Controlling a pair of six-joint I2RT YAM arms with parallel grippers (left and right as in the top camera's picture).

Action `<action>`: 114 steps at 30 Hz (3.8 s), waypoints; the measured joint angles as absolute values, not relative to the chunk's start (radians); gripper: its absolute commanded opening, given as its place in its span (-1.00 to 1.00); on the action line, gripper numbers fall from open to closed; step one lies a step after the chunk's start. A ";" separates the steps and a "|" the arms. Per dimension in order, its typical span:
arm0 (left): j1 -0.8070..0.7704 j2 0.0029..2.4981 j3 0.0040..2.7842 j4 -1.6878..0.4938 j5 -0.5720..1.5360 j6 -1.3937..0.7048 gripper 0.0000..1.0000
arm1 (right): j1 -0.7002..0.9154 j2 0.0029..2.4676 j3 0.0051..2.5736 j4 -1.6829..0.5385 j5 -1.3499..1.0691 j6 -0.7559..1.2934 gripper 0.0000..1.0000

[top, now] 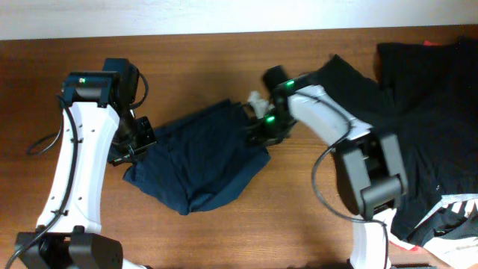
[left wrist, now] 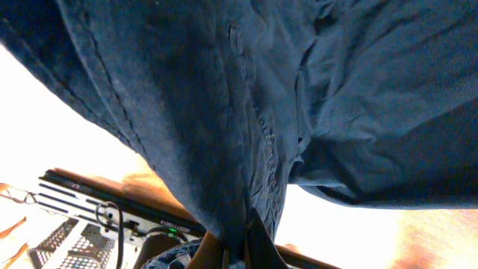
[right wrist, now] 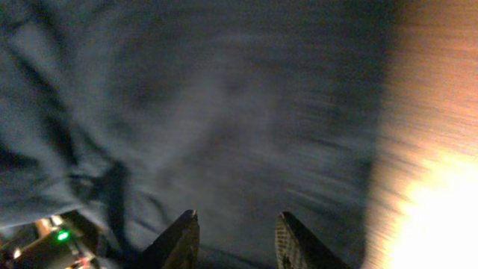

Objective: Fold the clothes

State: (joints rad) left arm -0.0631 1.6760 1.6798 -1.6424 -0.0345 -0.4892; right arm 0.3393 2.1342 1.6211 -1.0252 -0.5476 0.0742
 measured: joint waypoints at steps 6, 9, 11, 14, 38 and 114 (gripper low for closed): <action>-0.205 1.676 1.681 -1.560 0.002 -0.489 -0.99 | 0.310 2.133 1.504 -0.963 -0.467 -0.008 -0.28; -0.315 1.676 1.681 -1.492 0.044 -0.489 -0.99 | 0.324 2.120 1.437 -0.886 -0.477 -0.009 -0.29; -0.371 1.676 1.681 -1.431 0.058 -0.490 -0.99 | 0.331 2.115 1.429 -0.881 -0.479 -0.009 -0.29; -0.462 1.692 1.681 -1.371 0.072 -0.513 -0.68 | 0.336 2.114 1.428 -0.881 -0.479 -0.009 -0.30; -0.111 2.259 1.754 -1.279 0.078 -0.328 0.42 | 0.489 1.995 1.451 -1.024 -0.554 0.063 0.09; -0.110 2.278 2.130 -1.266 0.170 -0.239 0.98 | 0.421 1.850 1.777 -1.500 -0.015 0.131 0.46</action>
